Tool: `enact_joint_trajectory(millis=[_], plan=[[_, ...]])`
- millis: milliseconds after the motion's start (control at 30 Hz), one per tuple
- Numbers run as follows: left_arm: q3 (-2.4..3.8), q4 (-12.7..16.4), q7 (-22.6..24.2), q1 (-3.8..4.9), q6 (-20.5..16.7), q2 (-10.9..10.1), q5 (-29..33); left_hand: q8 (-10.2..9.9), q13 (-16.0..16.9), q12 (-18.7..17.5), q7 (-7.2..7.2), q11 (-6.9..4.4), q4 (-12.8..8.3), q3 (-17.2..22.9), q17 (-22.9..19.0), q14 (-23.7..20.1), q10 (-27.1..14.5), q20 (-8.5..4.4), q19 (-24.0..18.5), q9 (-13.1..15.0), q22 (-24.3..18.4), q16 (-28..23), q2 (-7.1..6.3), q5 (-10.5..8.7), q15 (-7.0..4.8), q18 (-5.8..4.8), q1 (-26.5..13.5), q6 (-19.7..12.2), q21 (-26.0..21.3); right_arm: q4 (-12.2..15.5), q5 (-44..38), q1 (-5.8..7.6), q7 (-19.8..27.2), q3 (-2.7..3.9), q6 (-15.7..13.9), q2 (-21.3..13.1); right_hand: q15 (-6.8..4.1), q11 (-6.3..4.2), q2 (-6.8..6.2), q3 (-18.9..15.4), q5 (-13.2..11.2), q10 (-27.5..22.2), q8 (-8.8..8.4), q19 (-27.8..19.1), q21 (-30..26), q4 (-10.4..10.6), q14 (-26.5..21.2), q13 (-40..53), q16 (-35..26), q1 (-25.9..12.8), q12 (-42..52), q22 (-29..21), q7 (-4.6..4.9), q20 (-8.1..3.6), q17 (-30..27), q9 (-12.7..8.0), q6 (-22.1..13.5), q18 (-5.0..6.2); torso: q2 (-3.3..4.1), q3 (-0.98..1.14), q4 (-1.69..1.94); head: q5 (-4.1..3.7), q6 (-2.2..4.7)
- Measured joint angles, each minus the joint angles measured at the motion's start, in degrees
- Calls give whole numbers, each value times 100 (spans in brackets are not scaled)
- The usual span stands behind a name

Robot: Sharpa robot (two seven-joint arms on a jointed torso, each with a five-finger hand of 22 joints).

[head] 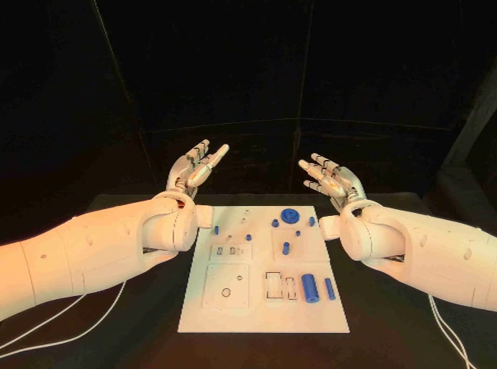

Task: Assemble the parts on the task board

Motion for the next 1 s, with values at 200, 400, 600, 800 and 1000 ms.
enact_joint_trajectory(millis=[200,400,600,800,1000], plan=[[-5,-10,42,0,148,2,47,61,46,68,6,151,34,-73,94,578,287,135,205,35,46,151,87,23,89,87,399,274,83,-279,-348,78,-297,-2,660,121,44,91,-1,85,-181,1310,163,1081,281,-447,1479,93,264,669,223,116,61,32,104,84,913,268,-1,0,-1,1,-1],[-5,22,65,0,282,-145,118,464,290,604,101,522,-166,-104,380,2421,2231,303,1501,242,286,712,70,23,304,88,783,1783,525,-446,-1259,116,-511,-3,894,46,-92,-6,10,200,-334,2710,366,2053,598,-830,2958,136,513,1041,460,190,213,-53,154,176,2339,403,30,-5,-1,-55,-20],[-8,127,69,-3,363,-330,200,914,414,1104,346,511,-349,-21,530,3651,3980,294,3291,416,558,1135,62,63,270,86,960,3471,1162,-558,-2842,209,-725,5,778,-48,-282,-140,16,324,-457,3586,407,2777,845,-1078,3960,147,596,1136,481,218,372,-228,183,189,3229,492,146,-15,2,-131,8],[-8,356,69,-4,441,-508,179,930,375,1132,477,352,-490,13,651,4292,4534,186,3890,375,562,1256,48,63,92,86,1095,3874,1264,-586,-4138,328,-1035,7,786,-25,-477,-268,16,440,-516,4188,407,3346,1081,-1305,4728,158,679,1136,442,265,338,-430,245,196,3763,491,275,-31,46,-177,77],[-8,682,69,-4,492,-732,116,903,323,1066,452,305,-584,44,699,4442,4669,133,4064,313,503,1230,34,63,40,85,1203,3993,1264,-634,-5288,460,-1449,11,875,29,-719,-415,-27,531,-541,4660,407,3960,1516,-1507,5516,175,942,1180,413,441,255,-696,430,204,4128,491,413,-51,100,-225,149]])
